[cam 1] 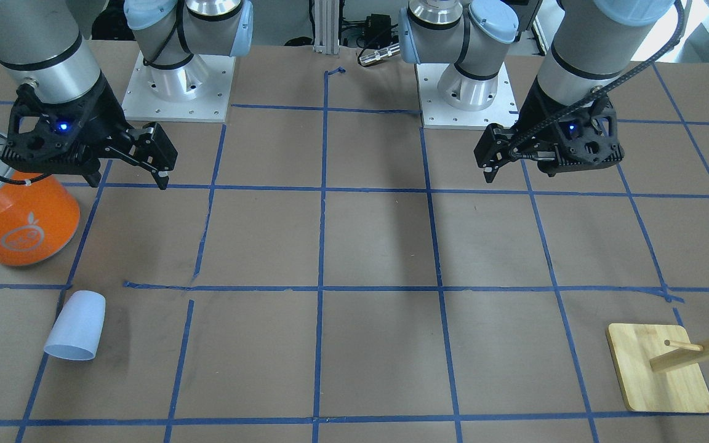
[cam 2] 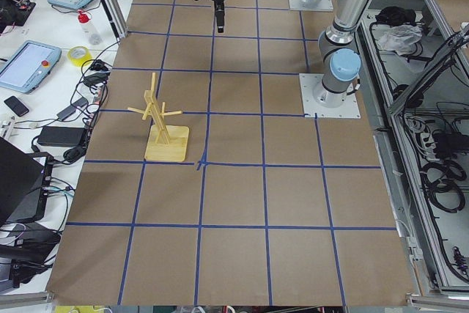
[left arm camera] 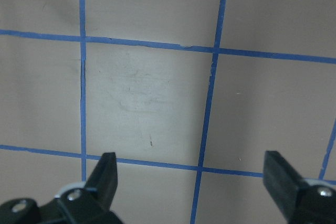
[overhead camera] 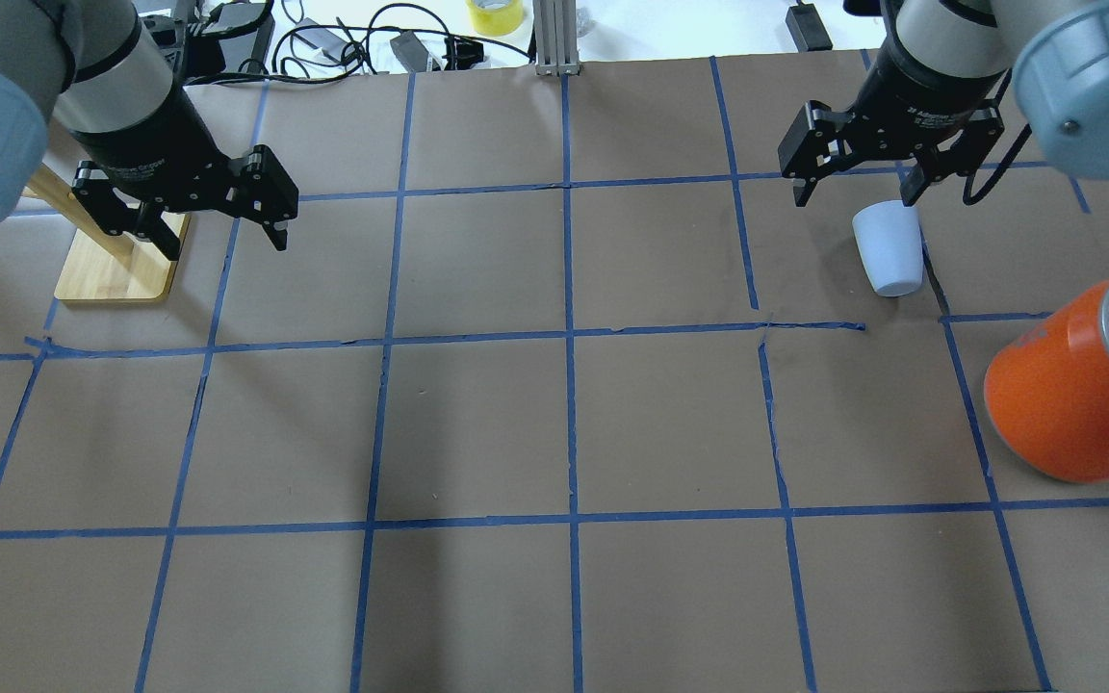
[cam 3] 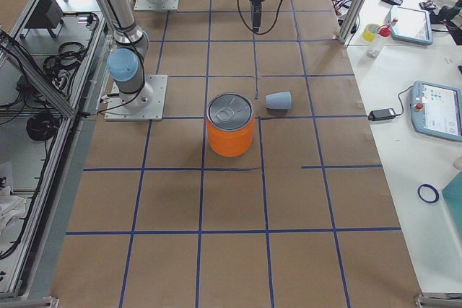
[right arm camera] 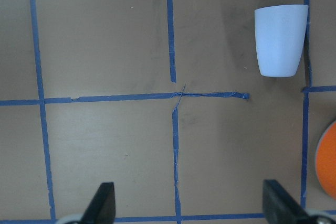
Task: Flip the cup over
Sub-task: 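Move the right gripper down over the upright white cup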
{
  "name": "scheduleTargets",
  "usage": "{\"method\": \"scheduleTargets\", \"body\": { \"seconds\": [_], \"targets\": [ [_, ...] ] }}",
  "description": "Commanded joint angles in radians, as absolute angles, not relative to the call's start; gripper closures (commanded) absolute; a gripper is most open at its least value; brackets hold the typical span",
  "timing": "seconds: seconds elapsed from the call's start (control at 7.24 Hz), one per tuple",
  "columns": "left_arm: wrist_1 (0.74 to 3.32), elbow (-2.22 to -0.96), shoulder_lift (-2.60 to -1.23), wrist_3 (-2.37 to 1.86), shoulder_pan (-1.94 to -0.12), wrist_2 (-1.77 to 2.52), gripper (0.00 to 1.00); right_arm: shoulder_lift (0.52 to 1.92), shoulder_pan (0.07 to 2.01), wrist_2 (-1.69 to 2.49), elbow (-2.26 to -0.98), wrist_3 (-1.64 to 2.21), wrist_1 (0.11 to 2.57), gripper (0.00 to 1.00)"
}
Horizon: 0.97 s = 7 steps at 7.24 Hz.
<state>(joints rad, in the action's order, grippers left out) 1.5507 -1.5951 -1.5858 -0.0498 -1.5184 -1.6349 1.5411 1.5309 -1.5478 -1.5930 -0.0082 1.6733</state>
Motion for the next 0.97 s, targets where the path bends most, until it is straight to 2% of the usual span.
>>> {"method": "scheduleTargets", "body": {
  "seconds": [0.0,0.55,0.83],
  "targets": [
    [1.549,-1.598,-1.585,-0.049,-1.519,-1.635,0.0,1.536,1.531,-1.537,-1.597,-0.05,1.677,0.0],
    [1.549,-1.598,-1.585,-0.049,-1.519,-1.635,0.0,1.484,1.49,-1.552,-1.597,-0.052,1.709,0.0],
    [1.549,-1.598,-1.583,-0.049,-1.519,-1.635,0.0,1.369,1.403,-1.555,-1.597,-0.154,1.848,0.0]
  ]
}}
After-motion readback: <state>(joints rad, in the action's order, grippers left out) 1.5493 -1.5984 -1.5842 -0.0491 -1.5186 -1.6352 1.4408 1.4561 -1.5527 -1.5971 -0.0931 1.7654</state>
